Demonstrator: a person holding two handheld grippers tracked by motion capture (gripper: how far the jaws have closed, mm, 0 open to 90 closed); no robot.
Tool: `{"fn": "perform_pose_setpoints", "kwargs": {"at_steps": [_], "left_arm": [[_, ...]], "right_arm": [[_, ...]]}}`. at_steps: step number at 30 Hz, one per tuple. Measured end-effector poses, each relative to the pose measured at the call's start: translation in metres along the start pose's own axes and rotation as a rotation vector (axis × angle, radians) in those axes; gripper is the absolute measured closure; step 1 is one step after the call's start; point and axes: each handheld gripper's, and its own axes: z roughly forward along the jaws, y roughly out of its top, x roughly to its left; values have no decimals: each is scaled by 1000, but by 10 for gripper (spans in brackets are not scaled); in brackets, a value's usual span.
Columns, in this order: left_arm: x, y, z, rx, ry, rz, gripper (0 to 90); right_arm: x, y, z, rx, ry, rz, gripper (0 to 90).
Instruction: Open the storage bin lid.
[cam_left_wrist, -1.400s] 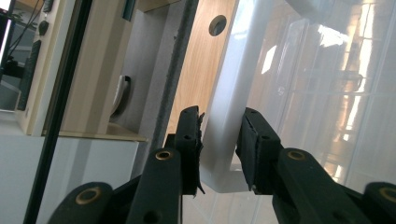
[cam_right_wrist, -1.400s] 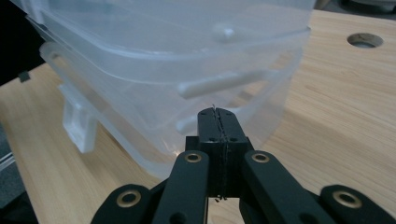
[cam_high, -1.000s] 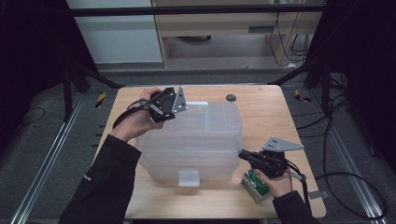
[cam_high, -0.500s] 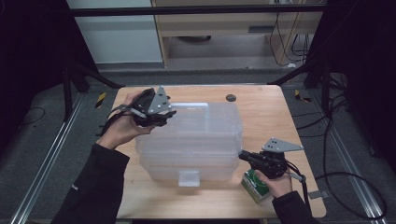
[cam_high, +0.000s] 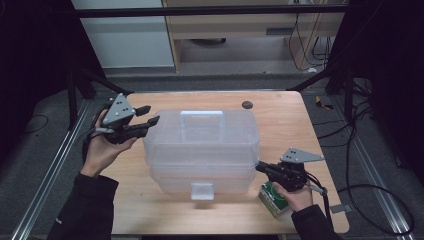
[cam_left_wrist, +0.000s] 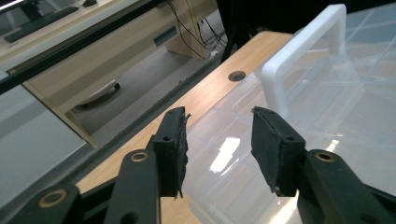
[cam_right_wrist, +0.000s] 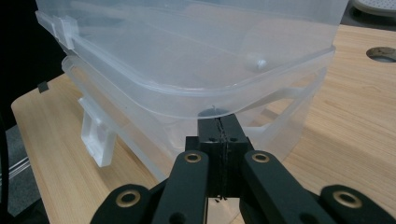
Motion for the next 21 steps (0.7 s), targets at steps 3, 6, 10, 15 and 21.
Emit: {"fn": "perform_pose_setpoints", "kwargs": {"at_steps": [3, 6, 10, 15, 21], "left_arm": [[4, -10, -8, -29, 24, -57, 596], [9, -17, -14, -59, 46, -113, 636], [10, -29, -26, -93, 89, -189, 705], [9, -51, -35, -91, 118, -264, 791], [7, -82, -40, -63, 136, -314, 855]], "right_arm": [[-1, -1, 1, 5, 1, 1, 900], [-1, -1, 1, 6, 0, 0, 900], [-1, -1, 1, 8, 1, 3, 900], [-1, 0, 0, 8, -4, -1, 900], [-1, -1, 0, 7, -2, 2, 900]]}}
